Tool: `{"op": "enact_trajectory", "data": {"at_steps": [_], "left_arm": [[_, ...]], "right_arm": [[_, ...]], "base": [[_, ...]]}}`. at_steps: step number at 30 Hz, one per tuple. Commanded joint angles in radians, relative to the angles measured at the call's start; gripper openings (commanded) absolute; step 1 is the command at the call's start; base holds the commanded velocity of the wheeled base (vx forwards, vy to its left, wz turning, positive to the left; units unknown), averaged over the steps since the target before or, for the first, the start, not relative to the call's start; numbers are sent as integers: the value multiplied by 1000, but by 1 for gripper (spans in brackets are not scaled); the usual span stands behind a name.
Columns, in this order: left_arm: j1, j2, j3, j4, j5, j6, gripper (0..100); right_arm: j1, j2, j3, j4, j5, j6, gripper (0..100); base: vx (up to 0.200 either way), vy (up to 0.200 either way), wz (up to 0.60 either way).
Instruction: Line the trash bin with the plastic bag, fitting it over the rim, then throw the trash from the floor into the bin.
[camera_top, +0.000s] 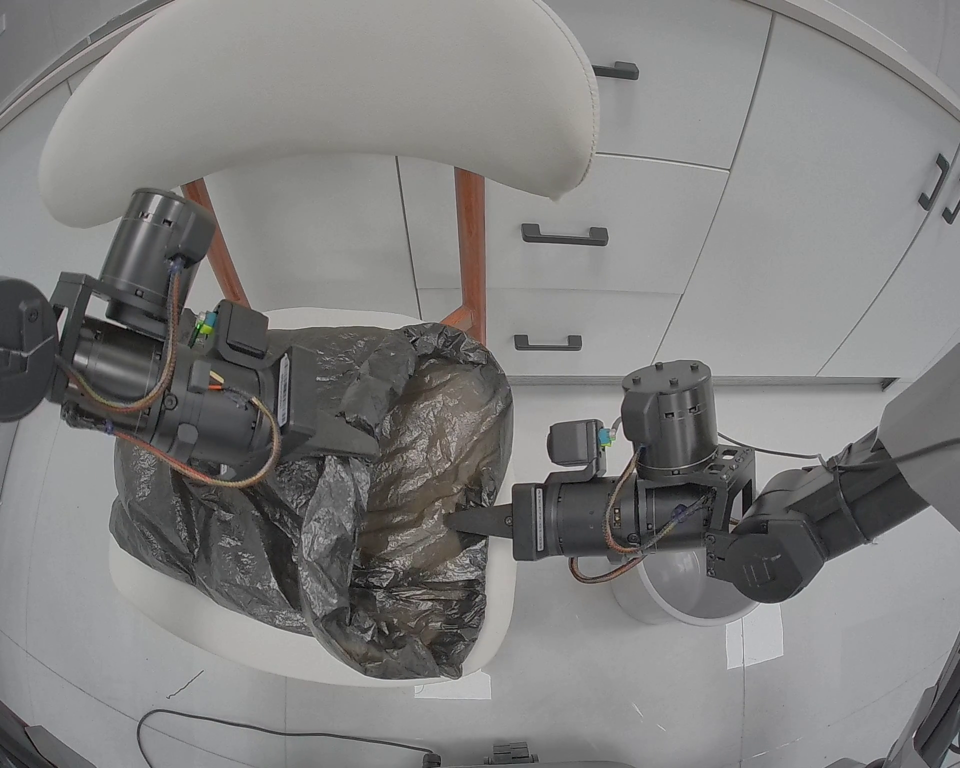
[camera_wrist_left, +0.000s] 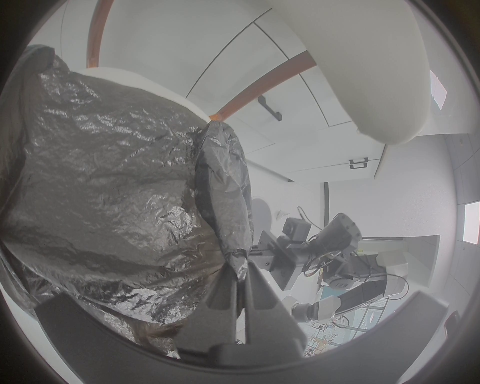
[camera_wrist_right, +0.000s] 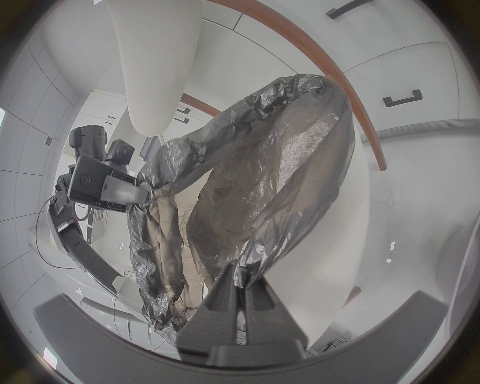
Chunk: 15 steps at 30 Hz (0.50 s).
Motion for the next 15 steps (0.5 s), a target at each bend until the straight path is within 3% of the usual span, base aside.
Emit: {"op": "enact_trajectory", "data": {"at_steps": [1, 15], "left_arm": [[0, -4, 33, -1, -1, 0, 0], [-14, -53, 142, -82, -61, -34, 0]], "right_arm": [[0, -13, 14, -12, -2, 2, 0], [71, -94, 129, -126, -2, 13, 0]], "base": [[0, 0, 0], [0, 0, 0]]}}
